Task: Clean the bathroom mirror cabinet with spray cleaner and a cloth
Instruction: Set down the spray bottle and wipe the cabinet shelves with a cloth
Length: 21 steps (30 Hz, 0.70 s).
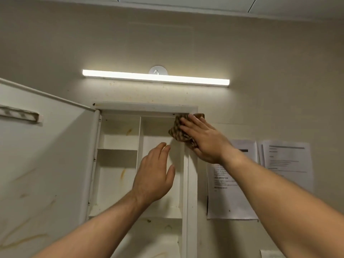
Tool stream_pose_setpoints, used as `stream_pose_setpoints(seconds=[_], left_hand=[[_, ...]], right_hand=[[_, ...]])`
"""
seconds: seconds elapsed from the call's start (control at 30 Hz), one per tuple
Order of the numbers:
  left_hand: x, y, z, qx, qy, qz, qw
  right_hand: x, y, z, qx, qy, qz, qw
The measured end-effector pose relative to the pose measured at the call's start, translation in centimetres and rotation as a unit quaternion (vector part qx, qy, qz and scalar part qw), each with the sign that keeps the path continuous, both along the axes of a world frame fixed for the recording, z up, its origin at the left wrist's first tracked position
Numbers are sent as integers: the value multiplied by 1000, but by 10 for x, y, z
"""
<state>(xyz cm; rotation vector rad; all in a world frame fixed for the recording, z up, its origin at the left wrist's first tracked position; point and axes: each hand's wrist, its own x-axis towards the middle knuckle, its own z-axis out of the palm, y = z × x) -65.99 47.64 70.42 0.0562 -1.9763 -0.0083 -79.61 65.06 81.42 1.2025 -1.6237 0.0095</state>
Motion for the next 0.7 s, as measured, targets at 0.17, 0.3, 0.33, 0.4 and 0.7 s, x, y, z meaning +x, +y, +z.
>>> stream_pose_setpoints(seconds=[0.17,0.3,0.33,0.4,0.7], left_hand=[[-15,-2,-36,-6,-43,-15,999],[-25,2,-70,23,-77,-10,997],[-26,4,-78,14,-92,-4,996],[-28,8,-88,-33,-120,6,992],[-20,13,-103,-75,-120,10,990]], right_hand=[[-18,-2,-104,-18,-12,108,994],[-24,10,-244,83,6,94,992],[-22,14,-263,113,16,87,990],[-22,22,-253,168,41,84,981],[-20,17,-238,87,-3,92,992]])
